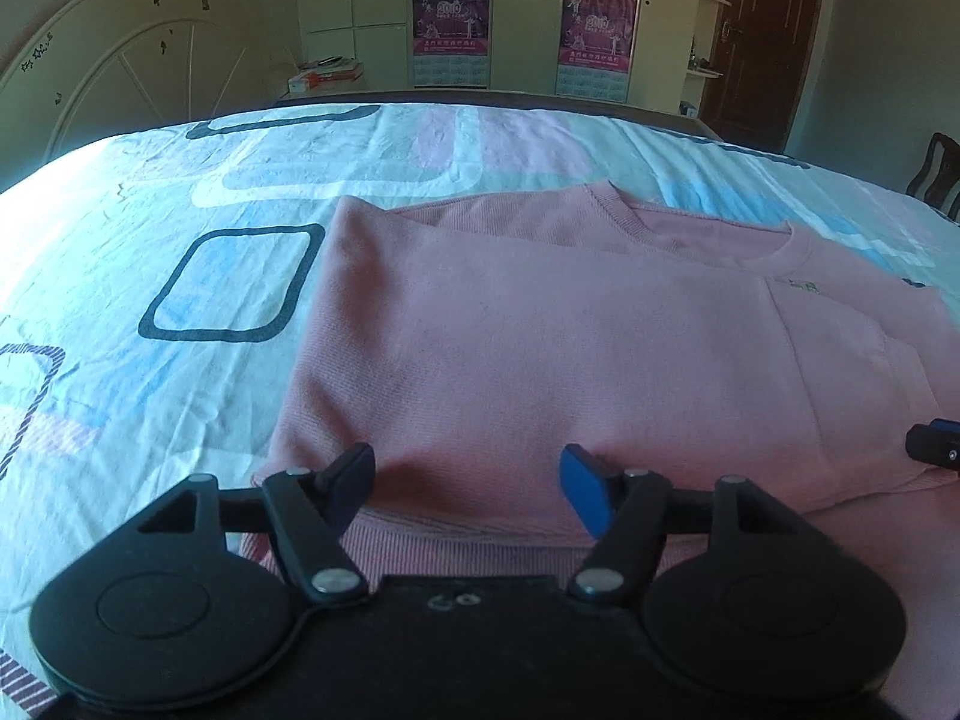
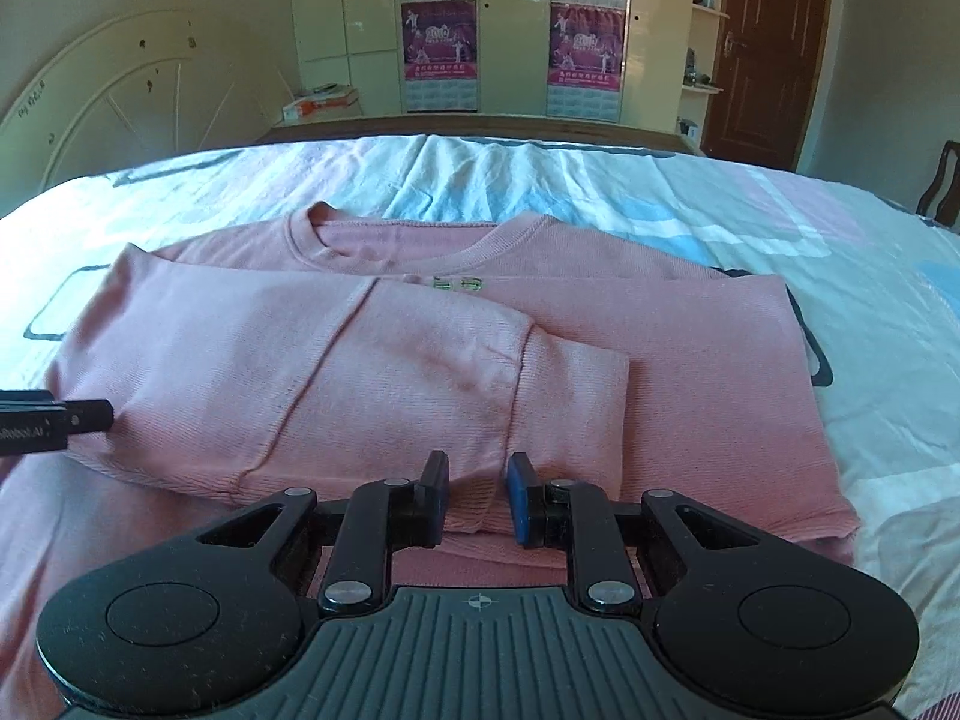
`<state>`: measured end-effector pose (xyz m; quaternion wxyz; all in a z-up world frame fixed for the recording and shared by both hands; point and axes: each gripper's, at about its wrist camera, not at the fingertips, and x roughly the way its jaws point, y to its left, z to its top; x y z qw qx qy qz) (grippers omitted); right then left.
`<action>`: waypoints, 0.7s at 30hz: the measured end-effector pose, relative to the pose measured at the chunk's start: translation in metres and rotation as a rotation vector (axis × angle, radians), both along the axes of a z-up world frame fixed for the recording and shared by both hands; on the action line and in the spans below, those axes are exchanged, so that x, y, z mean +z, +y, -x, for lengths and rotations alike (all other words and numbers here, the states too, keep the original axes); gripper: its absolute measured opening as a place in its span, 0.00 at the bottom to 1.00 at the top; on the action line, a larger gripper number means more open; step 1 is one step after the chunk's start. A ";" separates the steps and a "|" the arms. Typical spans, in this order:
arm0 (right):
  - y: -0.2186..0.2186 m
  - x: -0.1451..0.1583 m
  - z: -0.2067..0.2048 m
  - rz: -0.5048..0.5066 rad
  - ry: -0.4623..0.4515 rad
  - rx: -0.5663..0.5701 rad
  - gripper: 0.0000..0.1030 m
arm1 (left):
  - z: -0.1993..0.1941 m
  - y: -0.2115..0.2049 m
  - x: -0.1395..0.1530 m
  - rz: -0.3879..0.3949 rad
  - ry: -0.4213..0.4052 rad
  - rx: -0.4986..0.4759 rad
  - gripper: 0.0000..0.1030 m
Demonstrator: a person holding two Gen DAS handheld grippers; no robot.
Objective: Fold small clothes
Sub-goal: 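Withdraw both open grippers from the folded sweatshirt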
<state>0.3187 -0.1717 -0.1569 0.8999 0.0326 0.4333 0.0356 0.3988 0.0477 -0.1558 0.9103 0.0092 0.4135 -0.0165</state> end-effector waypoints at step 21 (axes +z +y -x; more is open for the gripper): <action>-0.018 -0.015 0.059 -0.032 0.036 0.073 0.19 | 0.059 -0.045 -0.017 -0.025 0.015 -0.074 0.86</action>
